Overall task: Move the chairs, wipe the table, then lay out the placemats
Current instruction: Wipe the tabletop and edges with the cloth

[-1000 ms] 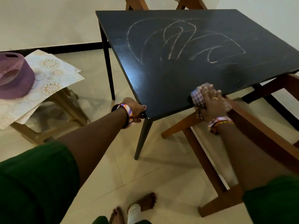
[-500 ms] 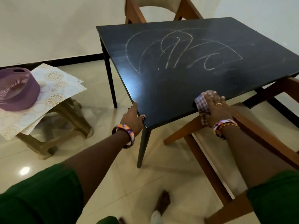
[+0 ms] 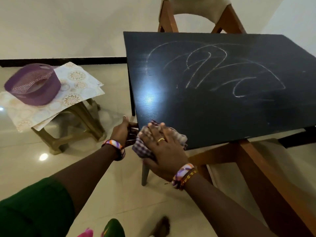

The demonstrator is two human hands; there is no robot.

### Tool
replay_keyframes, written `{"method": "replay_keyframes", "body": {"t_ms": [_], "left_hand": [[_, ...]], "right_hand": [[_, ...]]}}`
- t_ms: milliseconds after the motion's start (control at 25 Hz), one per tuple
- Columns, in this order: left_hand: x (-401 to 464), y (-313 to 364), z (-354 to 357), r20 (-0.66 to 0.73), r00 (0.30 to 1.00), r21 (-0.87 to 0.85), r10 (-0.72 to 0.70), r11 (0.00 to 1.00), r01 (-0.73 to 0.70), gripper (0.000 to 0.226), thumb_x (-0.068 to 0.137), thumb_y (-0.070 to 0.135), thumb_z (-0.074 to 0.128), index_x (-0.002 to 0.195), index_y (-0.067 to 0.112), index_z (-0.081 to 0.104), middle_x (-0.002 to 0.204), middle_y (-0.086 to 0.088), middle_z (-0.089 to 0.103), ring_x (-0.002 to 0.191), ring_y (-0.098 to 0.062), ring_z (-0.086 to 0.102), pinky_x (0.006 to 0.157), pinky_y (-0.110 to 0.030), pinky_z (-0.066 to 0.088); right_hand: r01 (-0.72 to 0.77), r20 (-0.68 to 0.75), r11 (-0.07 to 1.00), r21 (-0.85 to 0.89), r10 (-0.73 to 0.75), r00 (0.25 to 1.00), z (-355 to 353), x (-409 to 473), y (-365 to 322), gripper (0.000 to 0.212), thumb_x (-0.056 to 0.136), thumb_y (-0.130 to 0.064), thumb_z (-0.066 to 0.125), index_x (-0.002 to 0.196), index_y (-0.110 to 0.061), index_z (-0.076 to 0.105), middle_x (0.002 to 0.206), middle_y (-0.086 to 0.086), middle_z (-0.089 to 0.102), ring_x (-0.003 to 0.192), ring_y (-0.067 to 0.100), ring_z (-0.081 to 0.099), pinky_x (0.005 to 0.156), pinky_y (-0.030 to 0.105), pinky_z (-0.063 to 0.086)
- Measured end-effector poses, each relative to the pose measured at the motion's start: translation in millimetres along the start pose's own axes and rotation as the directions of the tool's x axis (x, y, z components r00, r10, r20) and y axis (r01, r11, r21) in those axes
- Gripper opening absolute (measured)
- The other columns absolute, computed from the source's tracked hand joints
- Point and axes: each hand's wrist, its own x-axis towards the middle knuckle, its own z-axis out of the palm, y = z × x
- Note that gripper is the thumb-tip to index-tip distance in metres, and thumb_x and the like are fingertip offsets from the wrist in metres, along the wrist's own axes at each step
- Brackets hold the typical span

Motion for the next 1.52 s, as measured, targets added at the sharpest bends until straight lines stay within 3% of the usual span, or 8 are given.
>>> {"method": "replay_keyframes", "body": {"t_ms": [200,360,560,720,1040,1280,1400,1520], "left_hand": [[9,-5,-12,0.072,0.986,-0.289,-0.148,0.944,0.163,0.082,0.090,0.067,0.006,0.092,0.008,0.063,0.075,-0.013,0.072,0.082,-0.027,0.061,0.073,-0.033,0.047],[9,12,-18,0.031,0.978,-0.097,-0.205,0.974,0.207,0.080,0.089,0.066,0.001,0.099,0.010,0.057,0.065,-0.010,0.071,0.063,-0.023,0.068,0.064,-0.033,0.048],[43,56,2,-0.139,0.982,-0.070,-0.129,0.990,0.120,0.066,0.096,0.056,0.009,0.110,0.009,0.053,0.090,-0.008,0.064,0.081,-0.022,0.059,0.065,-0.029,0.045],[84,86,28,-0.327,0.943,0.182,0.071,0.983,-0.011,0.065,0.097,0.053,0.018,0.122,0.005,0.054,0.127,-0.015,0.058,0.112,-0.032,0.055,0.100,-0.039,0.042],[104,91,72,-0.433,0.901,0.267,-0.017,0.952,0.147,0.063,0.102,0.040,0.015,0.131,-0.007,0.046,0.137,-0.023,0.048,0.126,-0.036,0.046,0.105,-0.037,0.033],[99,81,76,-0.461,0.866,0.508,0.195,0.858,0.077,0.060,0.102,0.037,0.018,0.121,-0.007,0.053,0.129,-0.026,0.054,0.119,-0.040,0.050,0.092,-0.037,0.039],[96,82,77,-0.480,0.853,0.515,0.203,0.853,0.087,0.058,0.102,0.038,0.020,0.122,-0.006,0.052,0.129,-0.026,0.053,0.119,-0.040,0.050,0.097,-0.039,0.039],[93,83,78,-0.485,0.852,0.513,0.194,0.853,0.098,0.058,0.102,0.039,0.020,0.121,-0.006,0.052,0.126,-0.024,0.055,0.115,-0.040,0.052,0.094,-0.039,0.041]], "right_hand": [[0.070,0.126,0.997,0.030,-0.073,0.989,-4,62,-4,0.059,0.094,-0.047,0.036,0.148,-0.033,0.020,0.160,0.000,-0.001,0.145,0.034,-0.011,0.117,0.051,-0.001],[-0.007,0.117,1.000,0.001,0.007,0.993,-3,128,-2,0.056,0.094,-0.039,0.038,0.147,-0.027,0.025,0.160,0.002,0.002,0.144,0.040,-0.007,0.116,0.052,0.000],[-0.078,0.084,0.997,-0.007,0.078,0.993,-4,221,18,0.054,0.096,-0.040,0.035,0.147,-0.025,0.025,0.160,0.004,0.004,0.144,0.041,-0.003,0.116,0.052,0.001],[-0.191,0.025,0.978,0.081,0.190,0.981,-3,254,78,0.054,0.097,-0.043,0.025,0.148,-0.026,0.021,0.159,0.005,0.010,0.145,0.037,0.003,0.118,0.052,0.005],[-0.796,-0.179,0.605,-0.017,0.781,0.598,-37,157,242,0.070,0.091,-0.061,0.010,0.142,-0.018,0.032,0.149,0.011,0.031,0.135,0.039,0.030,0.109,0.056,0.027],[-0.271,-0.007,0.960,0.073,0.272,0.962,-9,187,87,0.061,0.095,-0.051,0.029,0.150,-0.028,0.015,0.159,0.005,0.007,0.144,0.035,0.005,0.116,0.052,0.007],[-0.155,-0.004,0.988,0.029,0.155,0.988,-4,187,113,0.059,0.095,-0.054,0.025,0.149,-0.033,0.015,0.160,-0.003,0.009,0.146,0.031,0.006,0.117,0.047,0.006],[-0.378,-0.082,0.918,-0.118,0.371,0.925,-4,177,214,0.075,0.083,-0.064,-0.001,0.147,-0.033,0.022,0.157,0.001,0.021,0.142,0.033,0.020,0.113,0.054,0.020]]}}
